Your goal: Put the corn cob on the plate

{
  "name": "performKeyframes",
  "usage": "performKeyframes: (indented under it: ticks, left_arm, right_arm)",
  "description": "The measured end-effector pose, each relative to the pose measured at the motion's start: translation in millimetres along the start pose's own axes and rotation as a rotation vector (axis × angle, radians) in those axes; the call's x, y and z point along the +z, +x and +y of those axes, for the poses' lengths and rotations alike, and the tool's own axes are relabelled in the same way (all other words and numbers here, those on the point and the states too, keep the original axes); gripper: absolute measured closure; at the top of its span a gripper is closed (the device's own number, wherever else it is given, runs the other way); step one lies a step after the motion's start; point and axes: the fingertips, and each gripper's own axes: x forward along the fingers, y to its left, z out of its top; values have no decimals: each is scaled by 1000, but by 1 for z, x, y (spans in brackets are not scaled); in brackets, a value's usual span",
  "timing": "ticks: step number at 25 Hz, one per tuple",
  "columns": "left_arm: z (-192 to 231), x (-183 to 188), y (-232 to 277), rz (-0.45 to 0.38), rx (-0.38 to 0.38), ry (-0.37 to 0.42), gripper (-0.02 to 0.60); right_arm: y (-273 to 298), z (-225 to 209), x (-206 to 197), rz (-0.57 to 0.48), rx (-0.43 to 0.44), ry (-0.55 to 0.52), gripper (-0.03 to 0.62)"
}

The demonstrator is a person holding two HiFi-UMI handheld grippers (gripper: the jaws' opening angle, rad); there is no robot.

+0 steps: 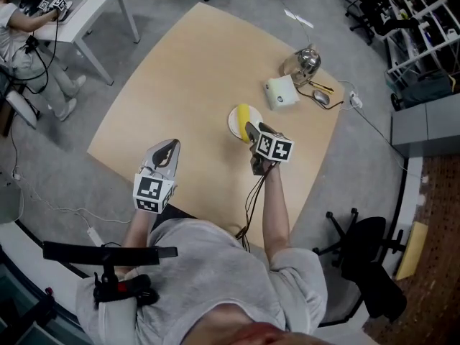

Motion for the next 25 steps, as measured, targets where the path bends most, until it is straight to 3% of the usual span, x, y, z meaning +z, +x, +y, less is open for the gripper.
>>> performKeyframes:
  ticks: [7,14,25]
  left_arm:
    - [6,2,5,-30,9,-1,561]
    - [-15,18,-14,-56,-6,13,561]
    - [-46,25,-17,-85,-52,19,561]
  right_arm:
    - [-28,22,17,-110,45,21,379]
    - [-88,46,21,-224,75,43,419]
    - [-147,64,4,-337,75,37,442]
